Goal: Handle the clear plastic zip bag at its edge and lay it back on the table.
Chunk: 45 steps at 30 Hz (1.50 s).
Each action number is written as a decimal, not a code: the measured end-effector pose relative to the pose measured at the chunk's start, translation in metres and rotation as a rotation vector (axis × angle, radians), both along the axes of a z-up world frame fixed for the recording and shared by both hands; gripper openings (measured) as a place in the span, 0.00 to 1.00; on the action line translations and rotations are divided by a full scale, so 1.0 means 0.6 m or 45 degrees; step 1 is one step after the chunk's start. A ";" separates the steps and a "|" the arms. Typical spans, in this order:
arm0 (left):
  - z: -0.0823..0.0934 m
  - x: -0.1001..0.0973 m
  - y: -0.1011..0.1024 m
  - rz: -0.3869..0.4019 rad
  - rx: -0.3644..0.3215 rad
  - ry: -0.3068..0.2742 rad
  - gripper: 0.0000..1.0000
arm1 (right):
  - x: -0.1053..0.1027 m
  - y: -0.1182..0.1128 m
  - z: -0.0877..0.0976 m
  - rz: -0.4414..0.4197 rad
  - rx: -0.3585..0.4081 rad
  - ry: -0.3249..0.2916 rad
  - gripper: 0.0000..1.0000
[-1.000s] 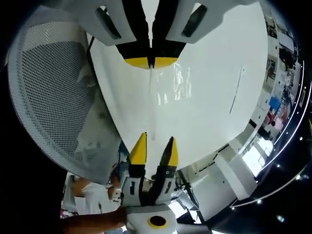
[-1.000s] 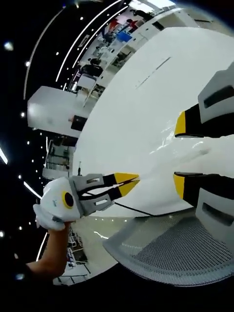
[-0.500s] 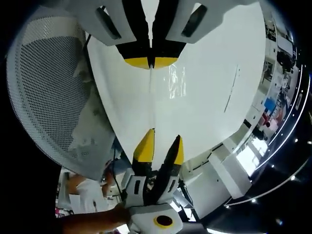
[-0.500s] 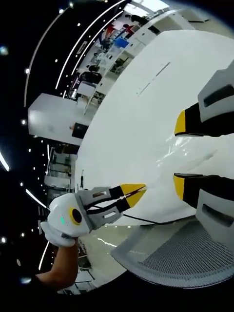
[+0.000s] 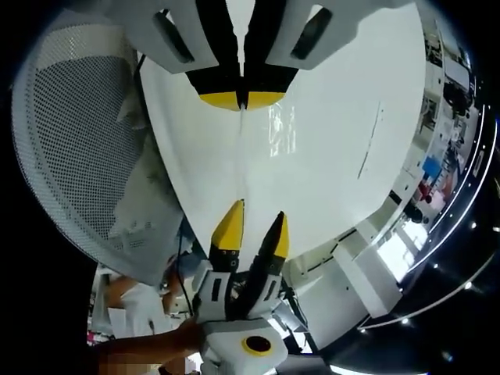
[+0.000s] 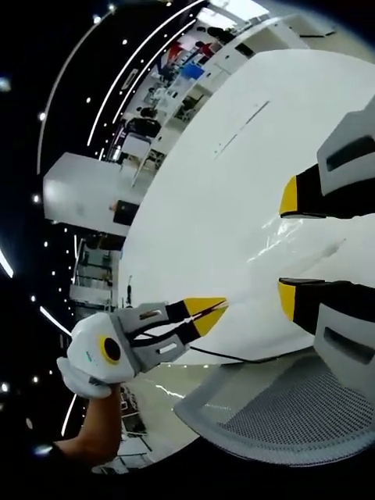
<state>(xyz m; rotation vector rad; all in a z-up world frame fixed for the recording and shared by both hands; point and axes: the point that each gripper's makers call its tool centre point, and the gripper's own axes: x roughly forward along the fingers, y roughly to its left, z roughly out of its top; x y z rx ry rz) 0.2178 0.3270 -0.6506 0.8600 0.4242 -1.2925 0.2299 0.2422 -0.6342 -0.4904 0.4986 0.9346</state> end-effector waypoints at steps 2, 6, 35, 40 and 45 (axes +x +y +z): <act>0.002 0.001 -0.002 0.001 -0.003 -0.002 0.00 | 0.000 -0.002 -0.003 -0.001 -0.001 0.003 0.28; 0.002 0.003 -0.005 0.004 -0.002 -0.007 0.00 | 0.002 -0.008 -0.008 -0.013 -0.001 0.008 0.28; 0.002 0.012 -0.005 -0.005 -0.007 -0.021 0.00 | 0.016 0.007 0.003 -0.026 0.037 -0.011 0.26; 0.004 0.013 -0.007 -0.004 -0.012 -0.020 0.00 | 0.006 0.014 -0.014 0.002 0.024 0.017 0.26; 0.005 0.010 -0.011 0.005 -0.025 -0.009 0.00 | -0.003 0.022 -0.028 0.023 0.023 0.049 0.26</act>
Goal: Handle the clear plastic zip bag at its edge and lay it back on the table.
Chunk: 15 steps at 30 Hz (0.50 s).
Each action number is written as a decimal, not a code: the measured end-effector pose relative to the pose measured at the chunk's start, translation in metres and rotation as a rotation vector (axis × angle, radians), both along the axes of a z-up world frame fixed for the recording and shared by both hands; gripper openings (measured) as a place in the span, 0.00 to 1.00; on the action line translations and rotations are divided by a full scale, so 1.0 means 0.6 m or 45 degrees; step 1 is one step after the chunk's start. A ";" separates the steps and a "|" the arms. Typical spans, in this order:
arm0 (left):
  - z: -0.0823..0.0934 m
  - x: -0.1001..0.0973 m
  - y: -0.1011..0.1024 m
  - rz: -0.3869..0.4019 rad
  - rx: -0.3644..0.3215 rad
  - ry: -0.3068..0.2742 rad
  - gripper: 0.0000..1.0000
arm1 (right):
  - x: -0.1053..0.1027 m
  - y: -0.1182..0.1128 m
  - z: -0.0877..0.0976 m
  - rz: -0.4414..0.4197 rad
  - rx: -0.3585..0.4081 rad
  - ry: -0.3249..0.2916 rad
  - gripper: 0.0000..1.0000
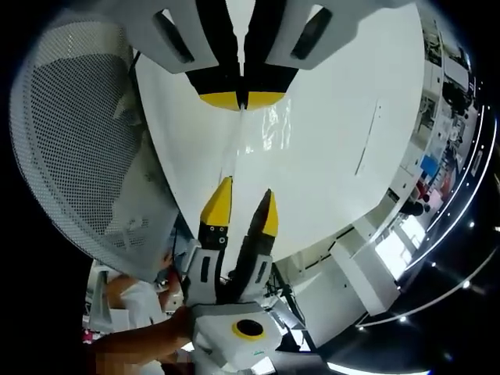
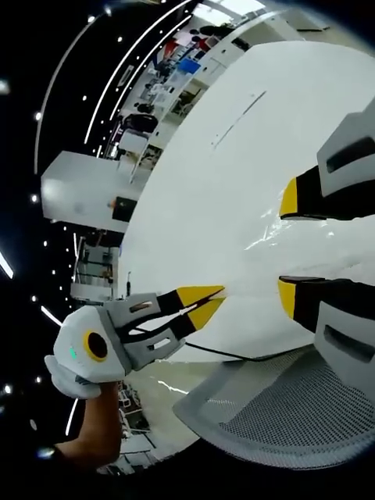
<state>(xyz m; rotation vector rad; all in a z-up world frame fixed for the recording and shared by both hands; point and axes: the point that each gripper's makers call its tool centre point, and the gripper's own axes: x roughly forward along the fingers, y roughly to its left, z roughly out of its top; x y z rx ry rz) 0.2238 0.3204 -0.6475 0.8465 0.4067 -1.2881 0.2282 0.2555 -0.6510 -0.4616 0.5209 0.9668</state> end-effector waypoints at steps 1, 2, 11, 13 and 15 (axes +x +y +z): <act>0.001 -0.001 -0.001 0.002 -0.003 0.002 0.00 | -0.002 0.004 -0.004 0.001 0.007 0.013 0.25; 0.001 -0.001 -0.002 0.002 -0.005 0.003 0.00 | -0.005 0.007 -0.006 0.002 0.012 0.023 0.23; 0.000 -0.001 0.008 0.027 -0.006 0.023 0.00 | -0.032 0.040 -0.026 0.086 0.042 0.103 0.00; -0.001 -0.002 0.010 0.020 0.003 0.022 0.00 | -0.032 0.042 -0.026 0.087 0.046 0.104 0.00; -0.002 -0.004 0.014 0.021 0.013 0.033 0.00 | -0.033 0.045 -0.025 0.096 0.040 0.092 0.00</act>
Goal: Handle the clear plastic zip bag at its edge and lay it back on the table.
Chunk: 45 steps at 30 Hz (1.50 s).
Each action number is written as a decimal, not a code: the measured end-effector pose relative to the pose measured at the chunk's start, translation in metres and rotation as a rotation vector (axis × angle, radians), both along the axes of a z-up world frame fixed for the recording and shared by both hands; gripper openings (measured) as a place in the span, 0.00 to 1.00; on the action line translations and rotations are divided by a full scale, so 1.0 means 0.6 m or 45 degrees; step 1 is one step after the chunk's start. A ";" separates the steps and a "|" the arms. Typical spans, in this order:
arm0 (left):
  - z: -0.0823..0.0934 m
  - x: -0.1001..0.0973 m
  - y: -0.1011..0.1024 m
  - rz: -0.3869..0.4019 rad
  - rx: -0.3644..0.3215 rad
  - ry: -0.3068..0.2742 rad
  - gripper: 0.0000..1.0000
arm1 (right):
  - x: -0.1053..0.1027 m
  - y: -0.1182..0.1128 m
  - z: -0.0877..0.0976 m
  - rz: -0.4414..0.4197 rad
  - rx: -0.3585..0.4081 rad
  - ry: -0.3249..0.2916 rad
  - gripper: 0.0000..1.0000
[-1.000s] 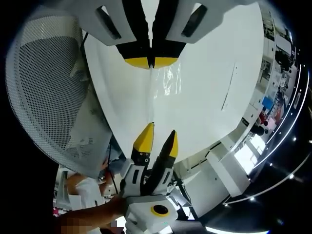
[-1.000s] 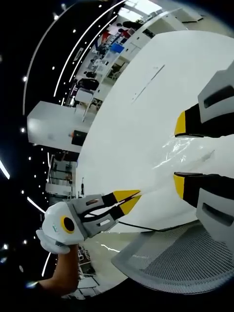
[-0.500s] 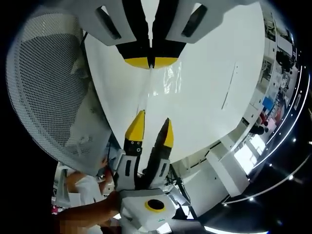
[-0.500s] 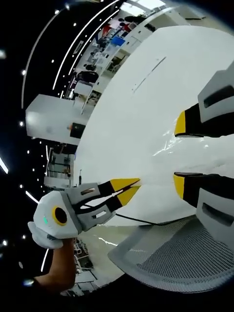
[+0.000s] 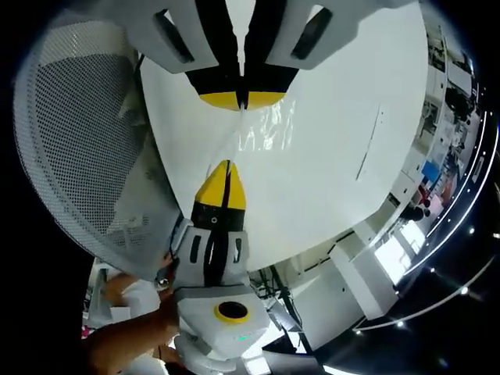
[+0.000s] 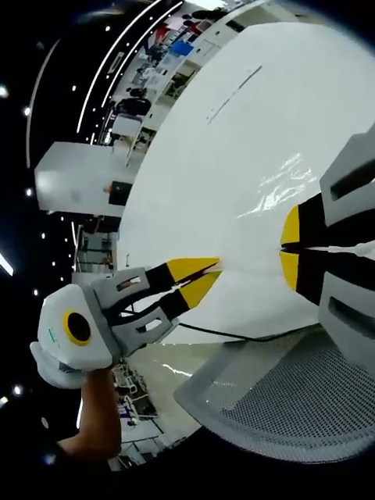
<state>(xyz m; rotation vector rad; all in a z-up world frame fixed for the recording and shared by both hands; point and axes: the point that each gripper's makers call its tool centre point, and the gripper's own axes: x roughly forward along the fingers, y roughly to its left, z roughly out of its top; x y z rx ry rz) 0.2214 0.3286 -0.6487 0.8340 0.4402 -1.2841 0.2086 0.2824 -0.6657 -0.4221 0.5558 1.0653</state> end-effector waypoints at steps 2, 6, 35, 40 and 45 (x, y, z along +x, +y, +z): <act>0.001 0.002 0.001 0.011 -0.002 -0.004 0.00 | 0.002 0.002 0.001 0.005 -0.011 -0.017 0.00; 0.009 0.002 0.001 0.022 -0.032 -0.012 0.00 | 0.007 0.001 0.001 0.001 -0.016 -0.019 0.00; 0.073 0.002 -0.041 0.006 -0.162 -0.164 0.17 | 0.039 -0.025 0.002 -0.131 0.002 0.074 0.00; 0.069 -0.005 -0.051 -0.027 -0.148 -0.160 0.17 | 0.040 -0.021 0.003 -0.137 0.012 0.076 0.00; 0.064 -0.011 -0.066 -0.066 -0.145 -0.157 0.15 | 0.040 -0.021 0.001 -0.136 0.008 0.084 0.00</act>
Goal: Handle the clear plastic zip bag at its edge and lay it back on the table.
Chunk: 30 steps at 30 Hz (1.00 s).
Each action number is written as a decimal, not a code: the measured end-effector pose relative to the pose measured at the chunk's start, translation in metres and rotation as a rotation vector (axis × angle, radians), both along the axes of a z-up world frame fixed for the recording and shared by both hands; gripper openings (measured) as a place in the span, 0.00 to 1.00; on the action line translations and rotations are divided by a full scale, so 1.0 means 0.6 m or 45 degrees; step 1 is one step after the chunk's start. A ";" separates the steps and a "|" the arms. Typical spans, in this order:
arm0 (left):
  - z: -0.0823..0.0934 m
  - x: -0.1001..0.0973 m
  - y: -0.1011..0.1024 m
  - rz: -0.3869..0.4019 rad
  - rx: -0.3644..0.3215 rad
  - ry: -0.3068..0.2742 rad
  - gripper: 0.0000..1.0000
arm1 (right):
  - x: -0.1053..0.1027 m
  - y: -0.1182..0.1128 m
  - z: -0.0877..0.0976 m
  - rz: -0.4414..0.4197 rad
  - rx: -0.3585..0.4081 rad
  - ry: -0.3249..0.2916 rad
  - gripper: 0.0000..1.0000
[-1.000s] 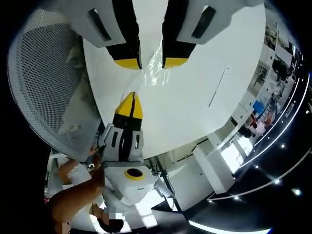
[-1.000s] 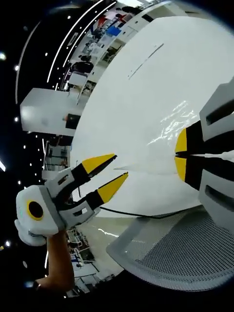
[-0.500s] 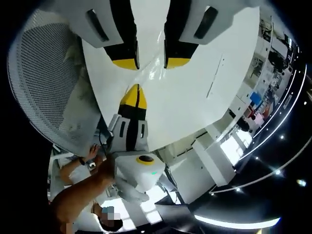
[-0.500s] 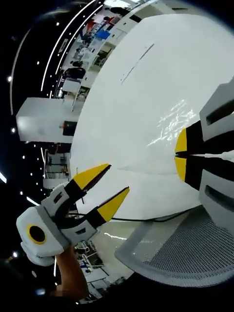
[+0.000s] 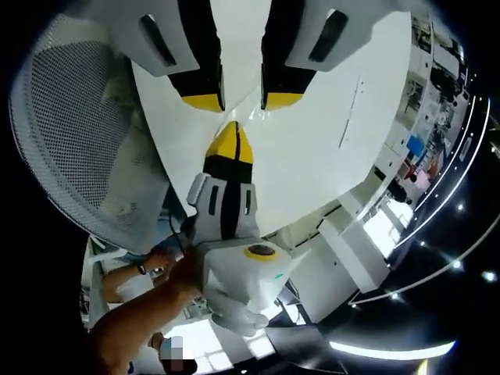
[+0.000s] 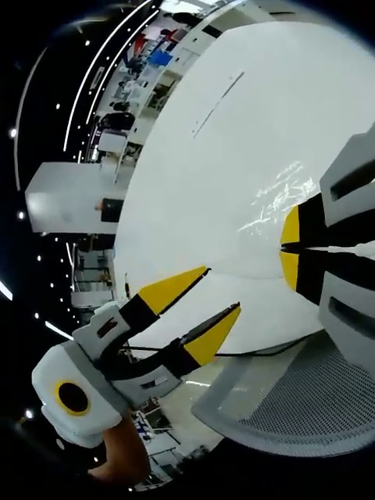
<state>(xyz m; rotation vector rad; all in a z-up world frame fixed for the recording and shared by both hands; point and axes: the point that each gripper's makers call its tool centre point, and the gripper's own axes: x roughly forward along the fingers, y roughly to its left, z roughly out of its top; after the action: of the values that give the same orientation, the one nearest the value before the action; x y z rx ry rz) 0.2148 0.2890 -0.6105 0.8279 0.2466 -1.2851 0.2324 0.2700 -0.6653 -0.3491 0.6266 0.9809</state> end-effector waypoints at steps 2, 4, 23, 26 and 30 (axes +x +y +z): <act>-0.004 -0.004 -0.007 -0.019 0.006 0.004 0.15 | 0.001 -0.001 0.000 -0.002 -0.003 0.004 0.00; -0.011 -0.006 -0.015 -0.040 0.023 0.003 0.15 | 0.002 -0.002 0.000 -0.006 -0.005 0.006 0.00; -0.081 -0.010 -0.033 -0.139 0.272 -0.022 0.01 | 0.002 0.003 0.019 -0.020 0.008 0.004 0.00; -0.090 -0.012 -0.032 -0.136 0.285 -0.013 0.00 | 0.005 0.001 0.023 -0.028 0.008 -0.006 0.00; -0.103 -0.018 -0.028 -0.125 0.308 0.019 0.00 | 0.019 -0.008 0.045 -0.068 0.006 -0.057 0.00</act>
<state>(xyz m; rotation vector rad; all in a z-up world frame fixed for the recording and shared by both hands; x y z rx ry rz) 0.2037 0.2724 -0.6723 1.0469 0.3825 -1.3707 0.2439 0.2652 -0.6381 -0.3474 0.5897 0.9212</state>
